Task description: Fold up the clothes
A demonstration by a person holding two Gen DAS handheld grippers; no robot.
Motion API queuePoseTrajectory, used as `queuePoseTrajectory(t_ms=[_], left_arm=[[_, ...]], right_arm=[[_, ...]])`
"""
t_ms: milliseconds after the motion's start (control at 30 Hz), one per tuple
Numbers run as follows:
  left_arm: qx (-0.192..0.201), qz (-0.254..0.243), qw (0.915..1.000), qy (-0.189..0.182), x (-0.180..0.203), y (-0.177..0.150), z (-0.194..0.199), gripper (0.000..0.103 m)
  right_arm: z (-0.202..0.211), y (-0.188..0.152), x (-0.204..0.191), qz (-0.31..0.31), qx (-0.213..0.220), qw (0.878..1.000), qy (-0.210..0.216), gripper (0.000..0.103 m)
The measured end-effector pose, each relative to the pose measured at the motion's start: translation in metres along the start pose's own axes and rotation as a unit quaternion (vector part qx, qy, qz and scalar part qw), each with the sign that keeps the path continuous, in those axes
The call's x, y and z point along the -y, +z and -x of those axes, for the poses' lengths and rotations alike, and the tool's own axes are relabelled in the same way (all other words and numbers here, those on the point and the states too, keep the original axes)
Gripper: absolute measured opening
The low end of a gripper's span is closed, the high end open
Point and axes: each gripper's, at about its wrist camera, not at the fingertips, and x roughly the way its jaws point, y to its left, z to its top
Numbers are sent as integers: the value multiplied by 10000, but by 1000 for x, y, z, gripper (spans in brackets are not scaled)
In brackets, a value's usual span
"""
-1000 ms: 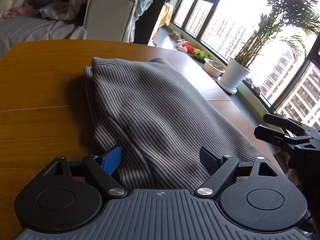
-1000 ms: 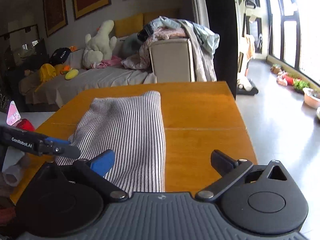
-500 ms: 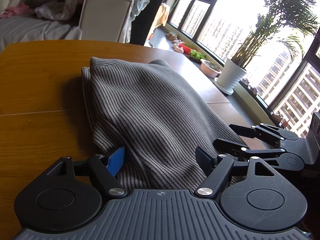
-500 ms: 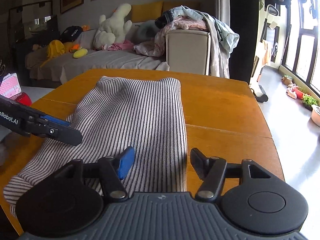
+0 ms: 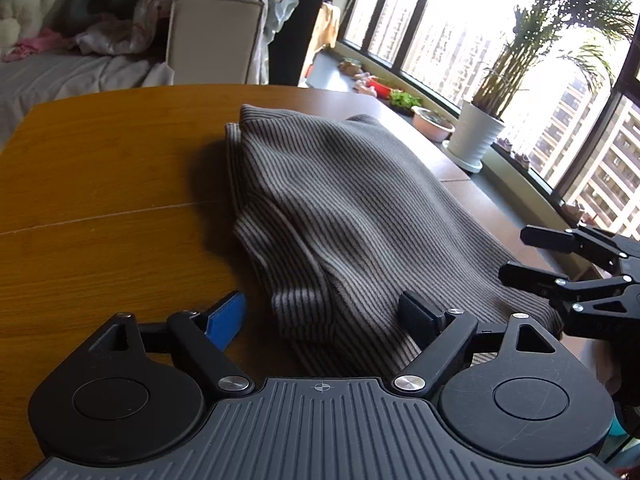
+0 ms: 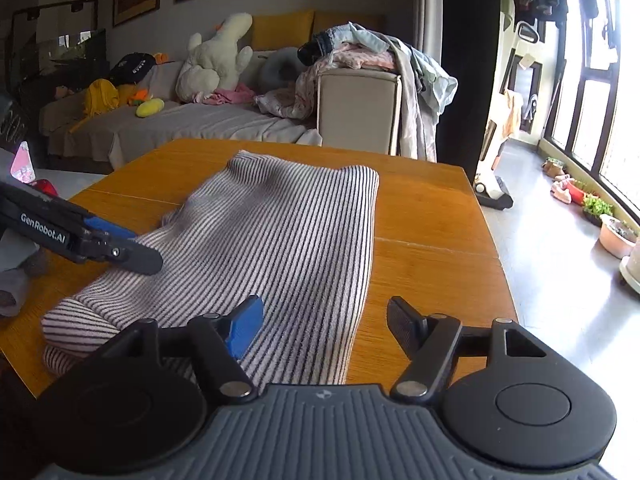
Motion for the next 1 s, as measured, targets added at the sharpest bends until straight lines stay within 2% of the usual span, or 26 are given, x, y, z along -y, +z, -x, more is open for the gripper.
queuePoseTrajectory(t_ms=[133, 233, 400, 600, 767, 833, 1000], left_arm=[[78, -9, 9999, 107, -3, -8, 14, 90], [169, -194, 9993, 272, 3, -11, 22, 93], [260, -430, 9978, 432, 10, -15, 35, 95], [301, -319, 9977, 509, 6, -13, 42, 96], [347, -359, 9973, 544, 6, -14, 50, 96], [366, -373, 9971, 551, 5, -15, 53, 98], [325, -456, 9967, 586, 5, -17, 55, 99]], right_arm=[[9, 0, -13, 245, 41, 9996, 143, 70], [9, -8, -20, 338, 77, 9994, 37, 70], [22, -2, -24, 622, 106, 9980, -4, 71], [44, 13, -45, 884, 615, 9929, 506, 71], [8, 1, -43, 407, -160, 9958, 801, 73], [8, -4, -37, 205, -130, 9958, 888, 73], [28, -3, -42, 736, 10, 9949, 691, 75]])
